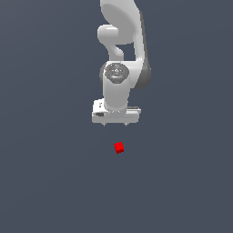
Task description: Lift up the red cube by 0.2 meters.
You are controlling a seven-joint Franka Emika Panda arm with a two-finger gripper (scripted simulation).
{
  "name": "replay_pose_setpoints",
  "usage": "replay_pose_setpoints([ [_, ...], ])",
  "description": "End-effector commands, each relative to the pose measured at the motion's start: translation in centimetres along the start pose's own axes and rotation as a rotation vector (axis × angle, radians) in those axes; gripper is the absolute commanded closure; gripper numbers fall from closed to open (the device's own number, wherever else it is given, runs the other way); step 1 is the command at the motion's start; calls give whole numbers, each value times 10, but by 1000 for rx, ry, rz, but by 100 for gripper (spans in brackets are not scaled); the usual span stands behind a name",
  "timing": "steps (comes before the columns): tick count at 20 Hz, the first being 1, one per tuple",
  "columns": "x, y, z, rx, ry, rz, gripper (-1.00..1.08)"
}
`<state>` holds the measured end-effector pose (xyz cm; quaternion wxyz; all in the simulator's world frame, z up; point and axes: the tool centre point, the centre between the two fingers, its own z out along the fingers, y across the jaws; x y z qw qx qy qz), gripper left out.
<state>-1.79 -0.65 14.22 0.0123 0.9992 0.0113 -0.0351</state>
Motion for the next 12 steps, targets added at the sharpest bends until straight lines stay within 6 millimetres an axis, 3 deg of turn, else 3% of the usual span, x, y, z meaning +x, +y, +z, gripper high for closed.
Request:
replay_pose_setpoints([
  [1,0,0,0,0,0,0,-92],
  [6,3,0,6,1,4,-14,-92],
  [12,16,-2,28,3,17,-69,-92],
])
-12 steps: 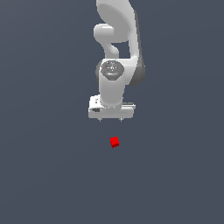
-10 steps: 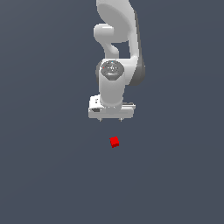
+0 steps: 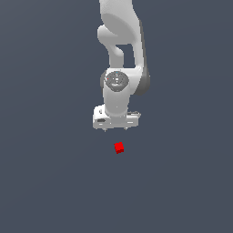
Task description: Lift up the red cube by 0.2 meters.
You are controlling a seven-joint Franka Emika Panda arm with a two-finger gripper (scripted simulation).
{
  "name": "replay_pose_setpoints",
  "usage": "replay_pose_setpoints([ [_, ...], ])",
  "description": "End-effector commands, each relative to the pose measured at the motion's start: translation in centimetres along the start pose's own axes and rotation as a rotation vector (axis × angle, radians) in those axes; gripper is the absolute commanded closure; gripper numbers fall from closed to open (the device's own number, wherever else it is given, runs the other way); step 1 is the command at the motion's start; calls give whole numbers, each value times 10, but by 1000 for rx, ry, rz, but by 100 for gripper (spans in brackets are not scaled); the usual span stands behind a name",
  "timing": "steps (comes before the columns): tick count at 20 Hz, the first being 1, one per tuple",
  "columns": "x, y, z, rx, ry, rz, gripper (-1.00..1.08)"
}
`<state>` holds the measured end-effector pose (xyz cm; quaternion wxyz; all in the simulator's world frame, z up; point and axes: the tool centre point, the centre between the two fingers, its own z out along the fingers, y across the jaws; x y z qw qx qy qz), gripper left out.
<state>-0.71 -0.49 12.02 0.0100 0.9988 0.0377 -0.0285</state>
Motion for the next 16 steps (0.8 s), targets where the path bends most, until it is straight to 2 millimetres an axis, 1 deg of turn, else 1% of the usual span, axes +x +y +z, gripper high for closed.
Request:
replay_pose_setpoints([
  [1,6,-1,12,2,6,-28,-92],
  [10,39,-9,67,8,41,-166,-92],
  [16,54,-14,89,10,55,-224,-92],
])
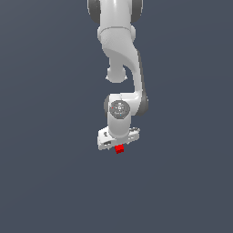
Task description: Lift up the red cube by 0.2 meters.
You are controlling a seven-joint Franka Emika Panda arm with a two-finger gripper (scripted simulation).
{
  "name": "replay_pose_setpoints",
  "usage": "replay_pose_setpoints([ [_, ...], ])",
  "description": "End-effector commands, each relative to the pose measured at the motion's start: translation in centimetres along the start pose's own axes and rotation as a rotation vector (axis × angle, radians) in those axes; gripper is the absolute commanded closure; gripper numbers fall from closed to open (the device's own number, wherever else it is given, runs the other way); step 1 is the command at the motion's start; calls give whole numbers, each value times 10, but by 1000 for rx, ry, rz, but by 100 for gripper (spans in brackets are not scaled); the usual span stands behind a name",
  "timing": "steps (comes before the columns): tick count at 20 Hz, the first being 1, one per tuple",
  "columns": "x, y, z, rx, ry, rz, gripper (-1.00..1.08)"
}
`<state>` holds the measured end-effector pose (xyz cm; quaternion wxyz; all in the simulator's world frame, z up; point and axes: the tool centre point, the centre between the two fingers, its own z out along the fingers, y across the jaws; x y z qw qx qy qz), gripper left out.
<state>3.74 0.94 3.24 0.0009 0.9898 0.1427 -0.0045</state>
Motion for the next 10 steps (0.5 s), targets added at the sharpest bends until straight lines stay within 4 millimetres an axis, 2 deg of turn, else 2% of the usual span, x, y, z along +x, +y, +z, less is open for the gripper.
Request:
replay_pose_setpoints([
  [1,5,-1,7,0,6,-20,-92],
  [7,10,-1,12,0,9,-35,-92],
  [8,10,-1,12,0,9,-35,108],
  [10,10,-1,12,0,9,-35,108],
])
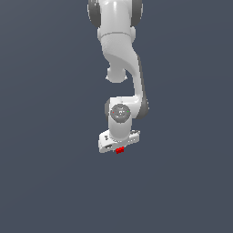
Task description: Lift up the red cube by 0.2 meters.
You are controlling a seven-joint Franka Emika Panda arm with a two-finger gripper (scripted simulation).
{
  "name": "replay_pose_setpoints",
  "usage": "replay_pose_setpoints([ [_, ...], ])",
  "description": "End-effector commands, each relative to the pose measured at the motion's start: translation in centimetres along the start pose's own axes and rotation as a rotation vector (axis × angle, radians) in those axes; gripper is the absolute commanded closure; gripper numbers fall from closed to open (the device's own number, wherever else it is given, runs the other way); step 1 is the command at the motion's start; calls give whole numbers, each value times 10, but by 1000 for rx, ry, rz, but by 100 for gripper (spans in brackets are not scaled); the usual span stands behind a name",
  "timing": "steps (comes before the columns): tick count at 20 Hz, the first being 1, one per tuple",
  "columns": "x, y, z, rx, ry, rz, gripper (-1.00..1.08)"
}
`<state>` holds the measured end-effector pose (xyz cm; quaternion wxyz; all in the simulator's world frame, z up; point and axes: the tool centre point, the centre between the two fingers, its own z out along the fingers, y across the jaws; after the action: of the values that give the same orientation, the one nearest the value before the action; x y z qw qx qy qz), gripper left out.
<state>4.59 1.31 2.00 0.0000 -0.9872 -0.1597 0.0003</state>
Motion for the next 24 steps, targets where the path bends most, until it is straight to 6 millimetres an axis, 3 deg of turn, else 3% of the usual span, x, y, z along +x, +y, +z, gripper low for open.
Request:
replay_pose_setpoints([
  [1,0,0,0,0,1,-1,108],
  [9,0,0,0,0,1,-1,108],
  [14,0,0,-11,0,1,-1,108],
  [19,-1,0,-38,0,0,-1,108],
  [24,-2,-1,-83,0,0,-1,108],
])
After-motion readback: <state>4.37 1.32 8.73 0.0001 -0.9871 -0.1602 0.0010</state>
